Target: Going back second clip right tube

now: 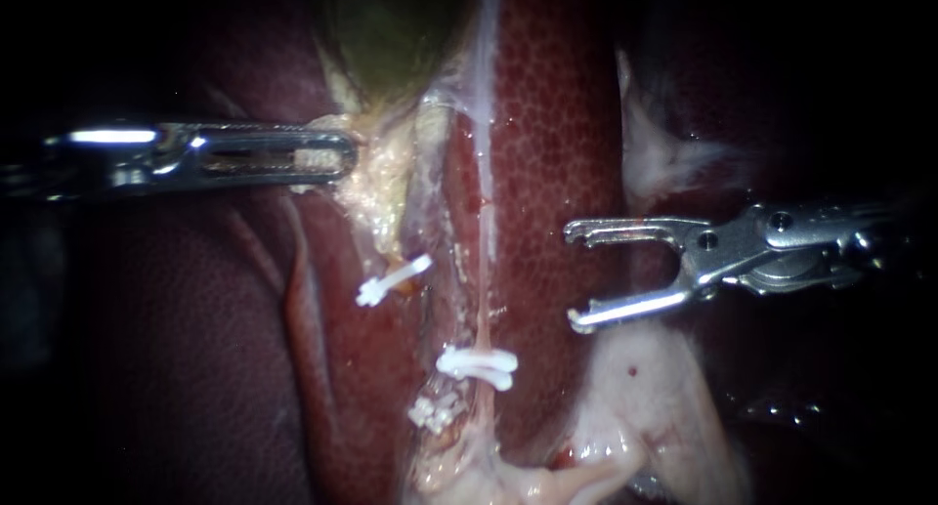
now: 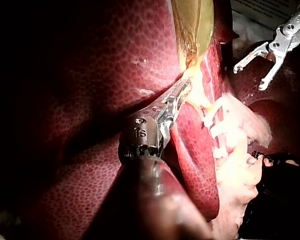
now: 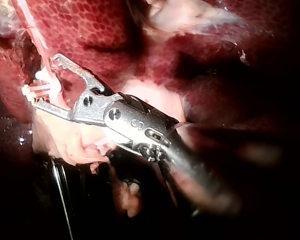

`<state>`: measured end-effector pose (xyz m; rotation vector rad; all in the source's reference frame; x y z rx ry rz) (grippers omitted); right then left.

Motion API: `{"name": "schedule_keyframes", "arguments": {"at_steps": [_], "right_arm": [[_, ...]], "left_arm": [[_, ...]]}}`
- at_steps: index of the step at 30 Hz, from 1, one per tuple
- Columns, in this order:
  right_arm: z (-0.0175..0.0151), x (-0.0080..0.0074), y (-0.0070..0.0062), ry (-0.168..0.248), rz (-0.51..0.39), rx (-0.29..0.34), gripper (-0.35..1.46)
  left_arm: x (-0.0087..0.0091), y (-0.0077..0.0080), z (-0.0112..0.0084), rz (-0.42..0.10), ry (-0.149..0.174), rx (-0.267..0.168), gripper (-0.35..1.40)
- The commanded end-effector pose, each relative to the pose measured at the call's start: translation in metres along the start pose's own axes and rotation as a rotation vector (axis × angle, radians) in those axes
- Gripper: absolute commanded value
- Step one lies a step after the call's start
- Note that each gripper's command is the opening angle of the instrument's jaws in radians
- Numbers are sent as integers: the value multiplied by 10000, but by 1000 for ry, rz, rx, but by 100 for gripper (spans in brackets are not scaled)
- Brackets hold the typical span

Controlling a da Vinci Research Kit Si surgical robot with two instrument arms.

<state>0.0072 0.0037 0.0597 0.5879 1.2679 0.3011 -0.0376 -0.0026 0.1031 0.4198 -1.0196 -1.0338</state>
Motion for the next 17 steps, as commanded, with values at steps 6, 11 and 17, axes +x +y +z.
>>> {"name": "schedule_keyframes", "arguments": {"at_steps": [6, 11, 17], "right_arm": [[1, 1, -1, 0, 0, 4, 60], [2, 1, -1, 1, 0, 7, 60], [2, 1, -1, 1, 0, 7, 60]], "left_arm": [[4, -3, 10, 1, 9, 4, -35], [4, -3, 10, 2, 9, 5, -35], [4, -2, 10, 2, 9, 5, -35]]}}
